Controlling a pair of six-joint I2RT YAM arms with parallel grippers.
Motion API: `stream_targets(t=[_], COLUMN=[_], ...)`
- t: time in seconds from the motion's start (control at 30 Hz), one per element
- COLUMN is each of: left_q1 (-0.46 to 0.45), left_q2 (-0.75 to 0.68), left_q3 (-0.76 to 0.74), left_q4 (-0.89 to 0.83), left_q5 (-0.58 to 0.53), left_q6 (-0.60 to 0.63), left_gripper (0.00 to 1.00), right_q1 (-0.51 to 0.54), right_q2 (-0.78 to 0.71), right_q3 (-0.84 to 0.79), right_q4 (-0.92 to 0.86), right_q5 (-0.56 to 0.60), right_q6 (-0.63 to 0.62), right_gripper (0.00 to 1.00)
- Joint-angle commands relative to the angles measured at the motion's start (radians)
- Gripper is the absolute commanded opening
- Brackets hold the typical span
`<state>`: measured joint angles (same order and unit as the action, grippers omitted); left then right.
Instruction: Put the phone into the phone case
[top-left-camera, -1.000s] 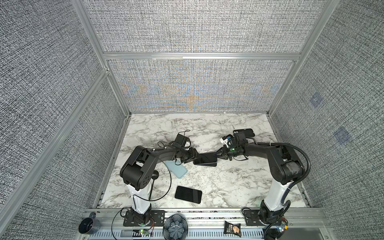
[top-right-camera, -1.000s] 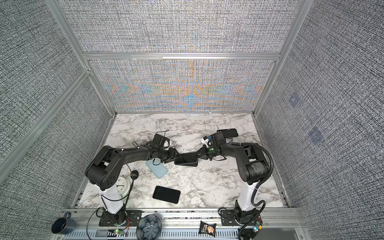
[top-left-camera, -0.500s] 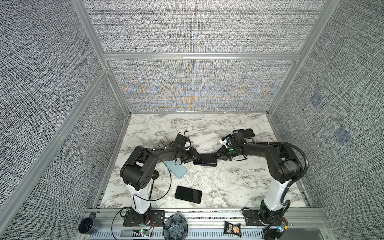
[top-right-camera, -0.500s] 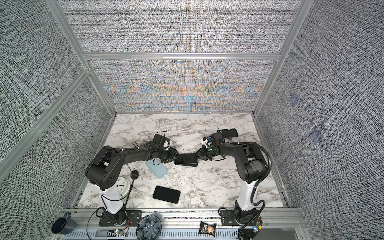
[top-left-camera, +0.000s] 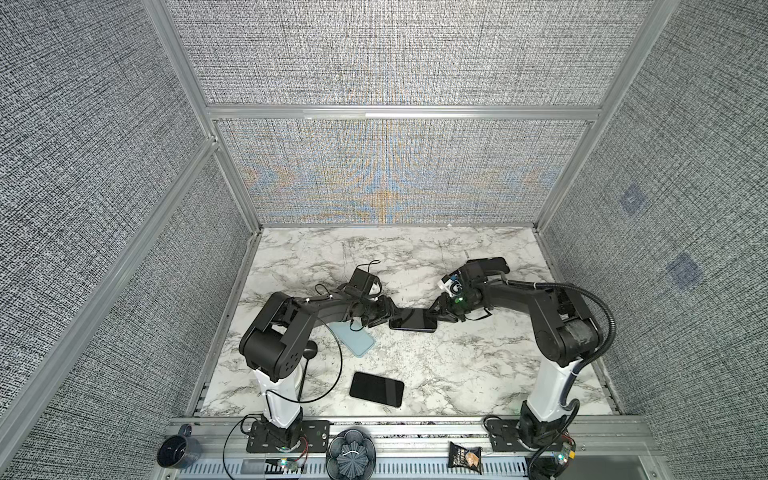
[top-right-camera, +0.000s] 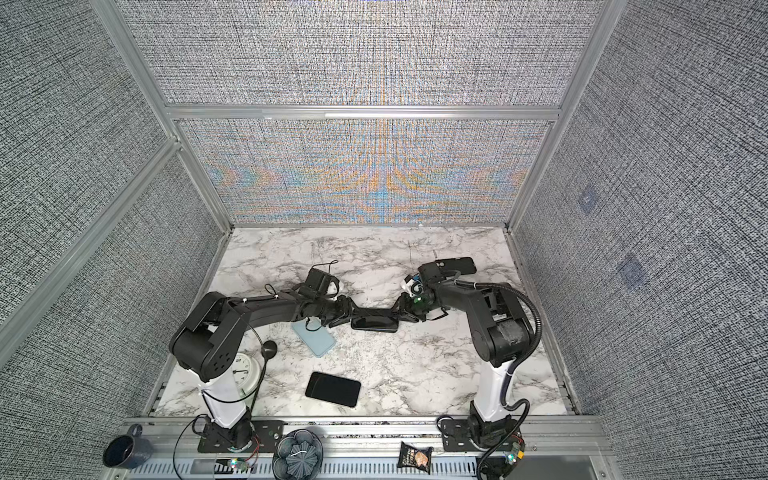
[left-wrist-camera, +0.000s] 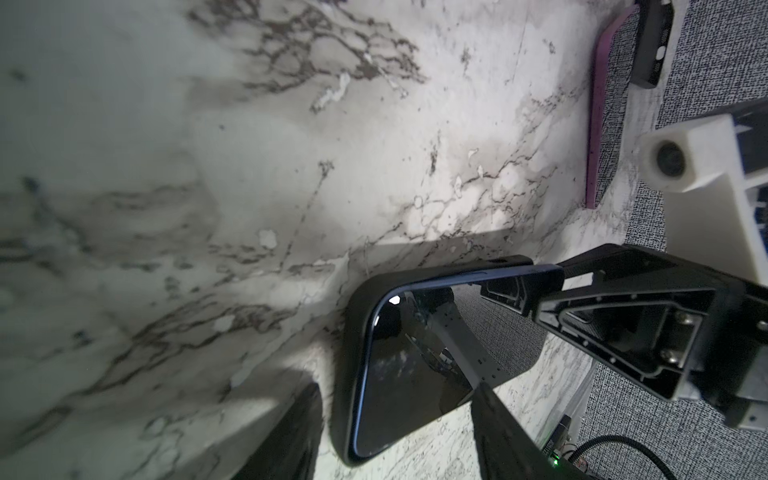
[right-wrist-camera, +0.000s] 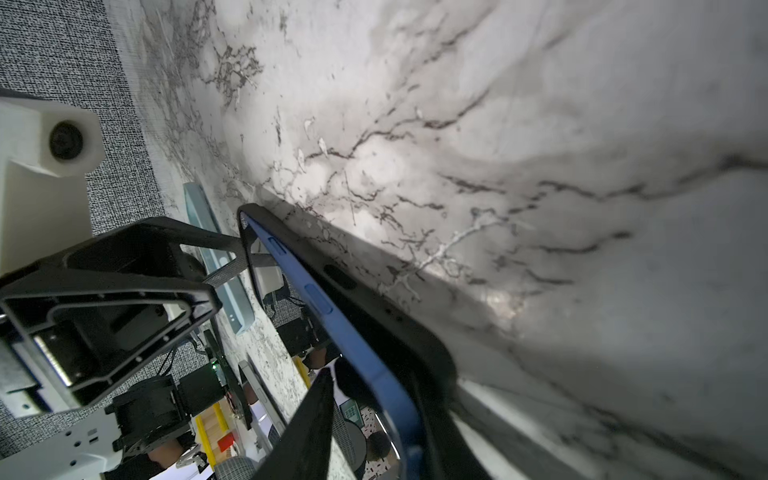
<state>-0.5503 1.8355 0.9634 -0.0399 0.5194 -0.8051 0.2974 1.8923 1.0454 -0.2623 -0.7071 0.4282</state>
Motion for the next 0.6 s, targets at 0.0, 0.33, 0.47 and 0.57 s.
stream_targets(t=[0.0,0.33,0.47,0.57], left_q1=[0.0,0.0,-0.005,-0.011], left_q2=[-0.01,-0.018,-0.016,-0.012], left_q3=[-0.002,0.021,0.018,0.02], left_q4=[-0.021,-0.084,-0.089,-0.099], left_q5=[-0.008,-0.029,-0.03,-0.031], left_q6=[0.007,0.054,0.061,0.075], left_gripper=[0.6,0.6,0.6,0.6], right_q1=[0.003,0.025,0.039,0.047], right_q2=[-0.012,-0.06,-0.07,-0.081], right_q3=[0.009,0.024,0.03,0.035], right_q4=[-0.05,-0.115,-0.13,-0.141], right_q5=[0.049,0.128,0.149,0.169], right_q6=[-0.026,-0.058,-0.064,-0.071], right_gripper=[0.36,0.4,0.44,0.46])
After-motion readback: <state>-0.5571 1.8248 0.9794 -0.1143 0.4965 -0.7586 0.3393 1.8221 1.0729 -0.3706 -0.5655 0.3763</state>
